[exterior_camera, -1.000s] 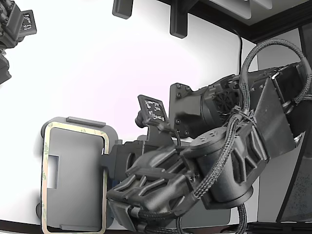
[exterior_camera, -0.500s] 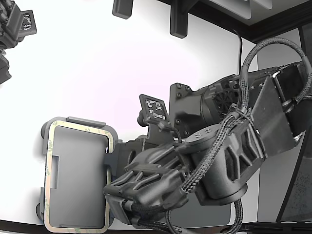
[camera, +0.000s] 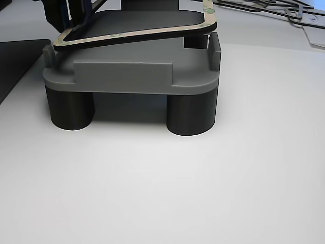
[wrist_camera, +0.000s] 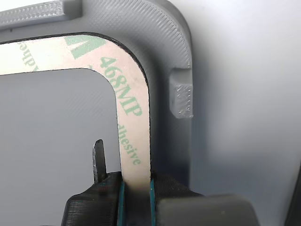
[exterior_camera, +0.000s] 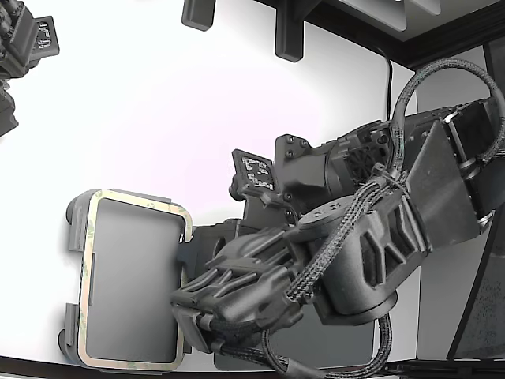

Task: Move top rectangular frame to the holder.

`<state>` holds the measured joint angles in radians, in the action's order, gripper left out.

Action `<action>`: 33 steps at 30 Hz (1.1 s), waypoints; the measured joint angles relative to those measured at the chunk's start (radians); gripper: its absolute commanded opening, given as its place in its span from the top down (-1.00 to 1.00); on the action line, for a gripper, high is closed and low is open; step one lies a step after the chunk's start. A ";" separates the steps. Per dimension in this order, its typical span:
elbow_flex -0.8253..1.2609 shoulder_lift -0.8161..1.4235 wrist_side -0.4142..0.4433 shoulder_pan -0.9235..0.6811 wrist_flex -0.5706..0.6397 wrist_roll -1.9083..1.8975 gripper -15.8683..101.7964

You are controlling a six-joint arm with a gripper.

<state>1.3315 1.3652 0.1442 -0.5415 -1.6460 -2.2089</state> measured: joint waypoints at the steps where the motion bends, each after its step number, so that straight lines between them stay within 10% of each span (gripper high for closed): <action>1: 0.002 0.000 -0.002 0.002 0.000 0.000 0.91; 33: 0.014 -0.017 -0.018 0.012 0.000 0.015 0.91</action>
<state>1.3453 1.3484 0.1258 -0.5292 -1.6460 -2.1936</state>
